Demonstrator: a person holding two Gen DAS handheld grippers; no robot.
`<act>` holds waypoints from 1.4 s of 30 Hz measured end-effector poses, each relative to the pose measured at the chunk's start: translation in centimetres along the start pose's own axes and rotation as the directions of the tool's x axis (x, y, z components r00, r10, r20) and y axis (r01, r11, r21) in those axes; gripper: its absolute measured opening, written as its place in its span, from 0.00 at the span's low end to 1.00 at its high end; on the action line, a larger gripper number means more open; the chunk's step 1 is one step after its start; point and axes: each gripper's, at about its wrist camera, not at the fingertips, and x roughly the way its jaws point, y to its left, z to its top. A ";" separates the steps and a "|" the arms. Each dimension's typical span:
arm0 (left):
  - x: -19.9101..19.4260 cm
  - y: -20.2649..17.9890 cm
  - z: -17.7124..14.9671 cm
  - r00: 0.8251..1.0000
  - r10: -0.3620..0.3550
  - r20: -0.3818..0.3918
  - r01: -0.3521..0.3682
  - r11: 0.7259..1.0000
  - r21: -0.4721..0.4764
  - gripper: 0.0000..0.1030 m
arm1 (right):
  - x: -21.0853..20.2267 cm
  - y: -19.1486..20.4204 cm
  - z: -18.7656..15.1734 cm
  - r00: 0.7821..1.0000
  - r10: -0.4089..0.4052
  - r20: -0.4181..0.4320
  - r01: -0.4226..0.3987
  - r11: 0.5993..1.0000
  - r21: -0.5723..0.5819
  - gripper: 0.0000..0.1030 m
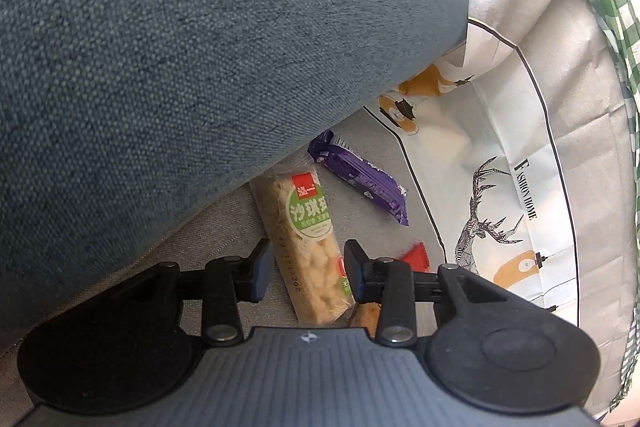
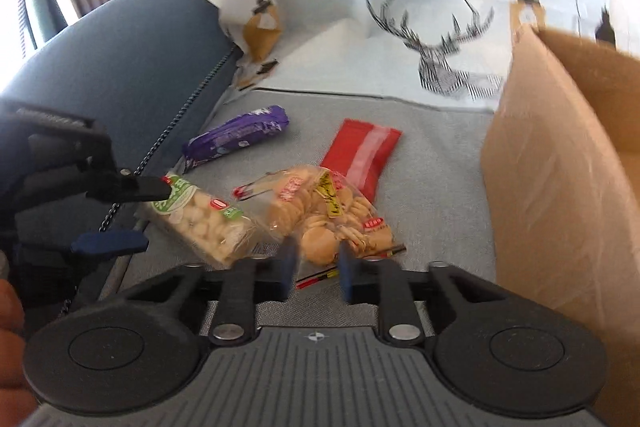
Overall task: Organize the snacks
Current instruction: 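Move both grippers back toward the remaining snacks on the sofa, then close right gripper on cracker bag while left gripper grasps green-labelled stick packet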
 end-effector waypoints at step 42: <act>3.4 -2.3 0.5 0.994 0.070 -0.084 -0.058 0.989 0.136 0.50 | 1.7 0.8 -1.8 0.988 -0.133 -0.072 0.118 0.976 -0.182 0.64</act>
